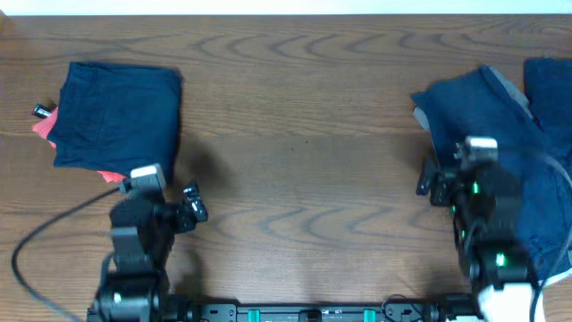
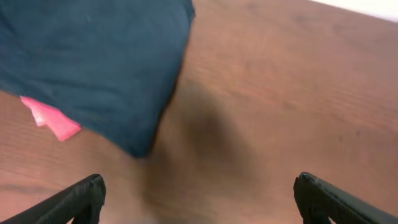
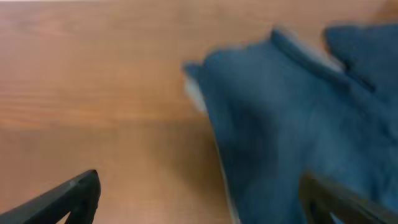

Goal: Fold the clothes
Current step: 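Move the right gripper to the dark blue shorts' leg hem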

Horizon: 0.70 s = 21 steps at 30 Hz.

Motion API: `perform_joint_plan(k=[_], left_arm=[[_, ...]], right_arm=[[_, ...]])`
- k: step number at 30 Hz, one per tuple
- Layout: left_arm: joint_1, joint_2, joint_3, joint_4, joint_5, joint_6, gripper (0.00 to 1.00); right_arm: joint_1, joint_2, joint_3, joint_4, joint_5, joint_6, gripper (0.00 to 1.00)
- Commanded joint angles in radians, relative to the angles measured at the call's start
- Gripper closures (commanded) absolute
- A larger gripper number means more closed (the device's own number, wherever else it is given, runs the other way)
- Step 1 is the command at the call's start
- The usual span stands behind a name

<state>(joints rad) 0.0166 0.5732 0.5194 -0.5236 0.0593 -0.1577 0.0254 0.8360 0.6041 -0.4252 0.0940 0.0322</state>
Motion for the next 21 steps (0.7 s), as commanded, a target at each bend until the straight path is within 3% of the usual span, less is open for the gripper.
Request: perform_joint_plan(k=[1, 6, 14, 19, 21], left_arm=[[0.000, 0.153, 0.112, -0.064, 0.066, -0.004, 0.02], [0.000, 0.327, 0.190, -0.135, 0.127, -0.004, 0.02], [0.000, 0.465, 0.194, -0.142, 0.143, -0.005, 0.02], [0.000, 0.478, 0.194, -0.142, 0.143, -0.004, 0.02], [0.000, 0.478, 0.194, -0.142, 0.143, -0.004, 0.02]], right_arm=[[-0.008, 0.178, 0.137, -0.091, 0.014, -0.093, 0.01], [-0.007, 0.413, 0.273, -0.165, 0.004, -0.130, 0.01], [-0.026, 0.627, 0.283, -0.124, 0.110, -0.131, 0.01], [-0.054, 0.744, 0.283, -0.138, 0.201, -0.126, 0.22], [-0.060, 0.777, 0.283, -0.144, 0.251, -0.091, 0.25]])
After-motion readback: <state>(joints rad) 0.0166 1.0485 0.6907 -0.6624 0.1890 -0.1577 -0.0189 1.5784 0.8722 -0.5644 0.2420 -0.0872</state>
